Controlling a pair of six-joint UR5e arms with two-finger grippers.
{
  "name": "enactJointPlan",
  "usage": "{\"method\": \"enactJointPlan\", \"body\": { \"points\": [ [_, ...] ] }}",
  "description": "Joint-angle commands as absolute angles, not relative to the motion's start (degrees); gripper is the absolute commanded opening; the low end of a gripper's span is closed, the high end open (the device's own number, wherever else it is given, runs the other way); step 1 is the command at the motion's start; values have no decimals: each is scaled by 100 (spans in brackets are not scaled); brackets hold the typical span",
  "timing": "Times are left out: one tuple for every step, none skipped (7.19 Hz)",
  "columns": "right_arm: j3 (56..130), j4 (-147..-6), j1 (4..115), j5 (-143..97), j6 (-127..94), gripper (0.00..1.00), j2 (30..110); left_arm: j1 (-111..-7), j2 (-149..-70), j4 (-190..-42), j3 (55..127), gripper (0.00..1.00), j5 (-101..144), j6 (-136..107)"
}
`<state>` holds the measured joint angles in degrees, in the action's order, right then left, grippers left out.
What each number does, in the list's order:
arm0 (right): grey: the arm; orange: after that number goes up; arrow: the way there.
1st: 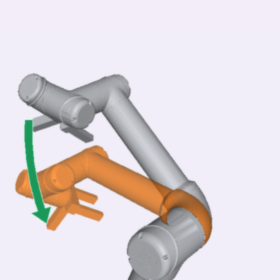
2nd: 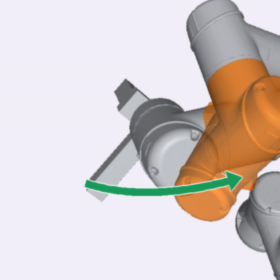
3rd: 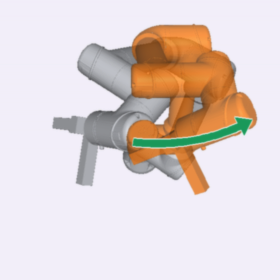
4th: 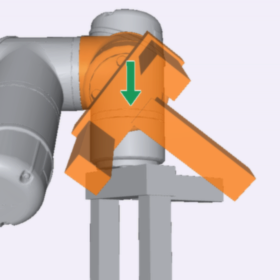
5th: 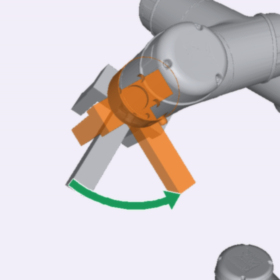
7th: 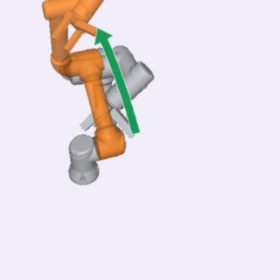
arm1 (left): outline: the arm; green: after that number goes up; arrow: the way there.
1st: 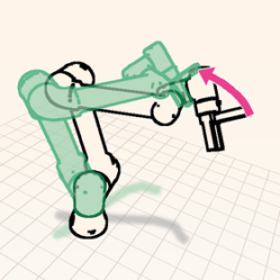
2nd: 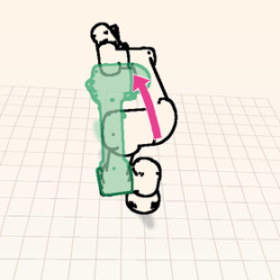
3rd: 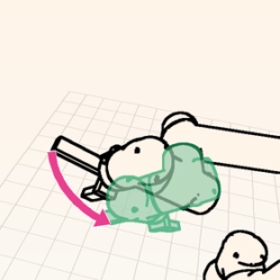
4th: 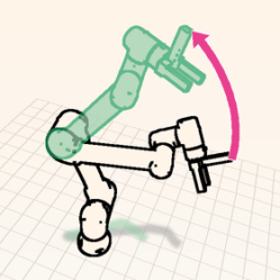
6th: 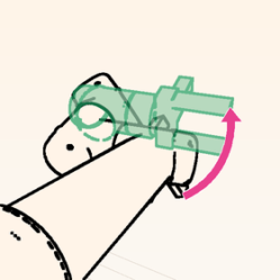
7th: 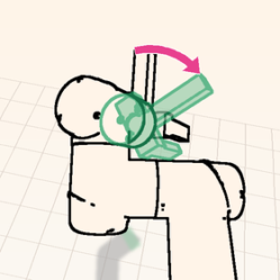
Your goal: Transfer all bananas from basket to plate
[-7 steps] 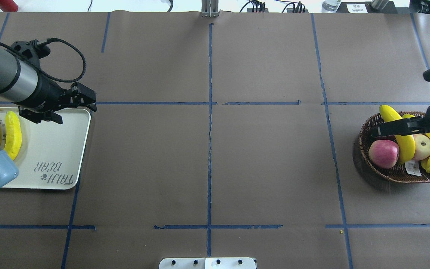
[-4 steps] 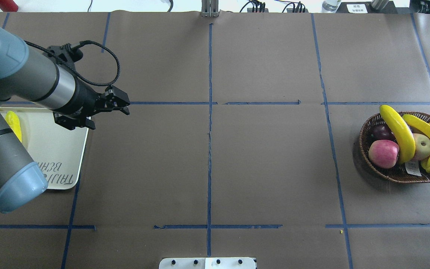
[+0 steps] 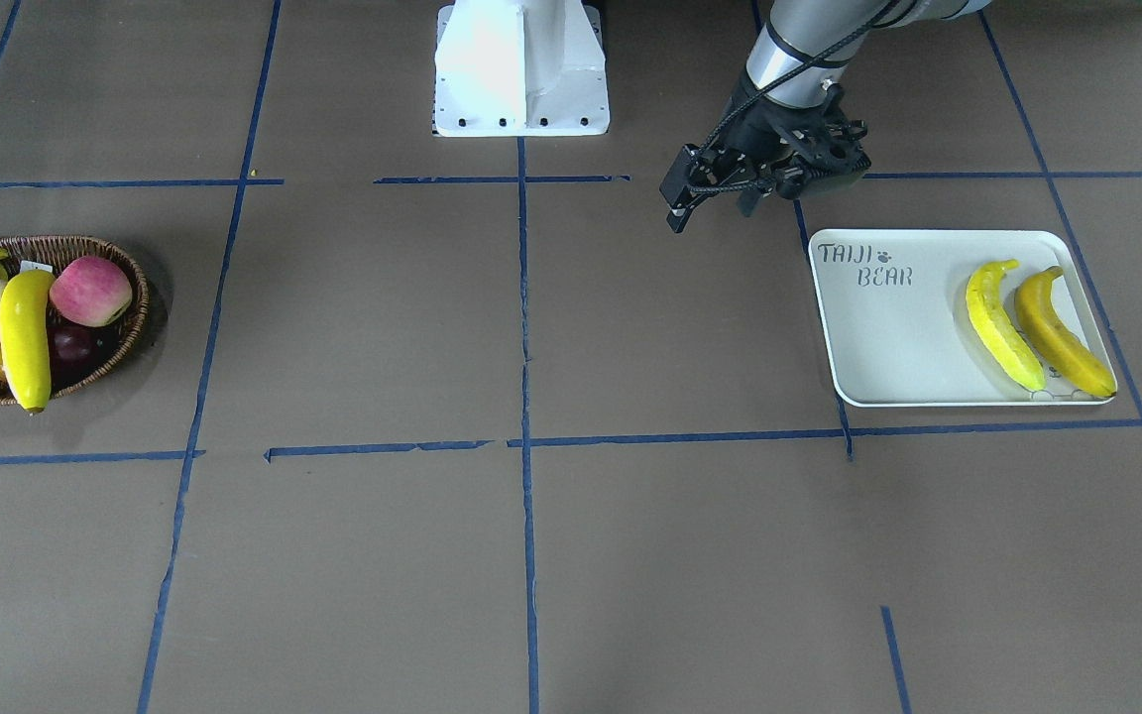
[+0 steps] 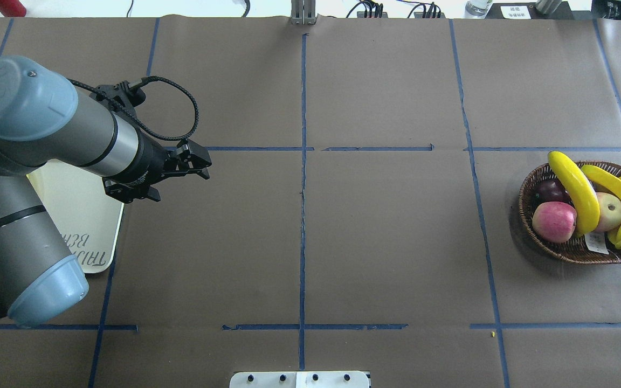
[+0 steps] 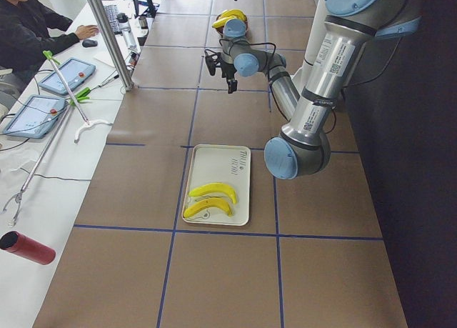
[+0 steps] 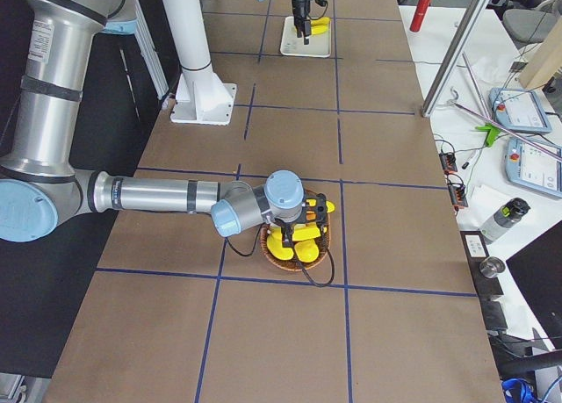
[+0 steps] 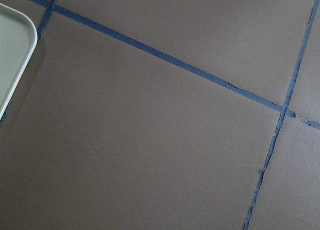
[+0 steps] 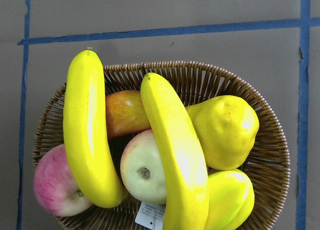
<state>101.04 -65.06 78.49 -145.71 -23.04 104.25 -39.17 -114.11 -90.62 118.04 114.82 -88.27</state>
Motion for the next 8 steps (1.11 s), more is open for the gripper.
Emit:
{"method": "enactJointPlan", "body": {
  "points": [
    [9994,-6513,7579,-14511,-2320,100,10415,-3885,-11399,-9070,11778,99,11479,-8833],
    [9906,-6504,7454,-14519,-2329,100,10415,-3885,-11382,-9062,11777,99,11479,-8833],
    [9775,-6495,7262,-14520,-2312,100,10415,-3885,-11373,-9062,11769,99,11479,-8824],
    [9756,-6495,7242,-14520,-2312,100,10415,-3885,-11373,-9062,11777,99,11479,-8824],
    [9643,-6495,7225,-14511,-2303,100,10293,-3885,-11364,-9062,11777,99,11479,-8824],
    [9537,-6495,7225,-14519,-2311,99,10179,-3885,-11364,-9062,11777,99,11479,-8824],
    [9510,-6495,7225,-14520,-2303,92,10169,-3885,-11356,-9062,11803,99,11479,-8833],
    [9510,-6495,7225,-14520,-2311,83,10169,-3885,-11347,-9062,11795,99,11479,-8824]
  ]
}}
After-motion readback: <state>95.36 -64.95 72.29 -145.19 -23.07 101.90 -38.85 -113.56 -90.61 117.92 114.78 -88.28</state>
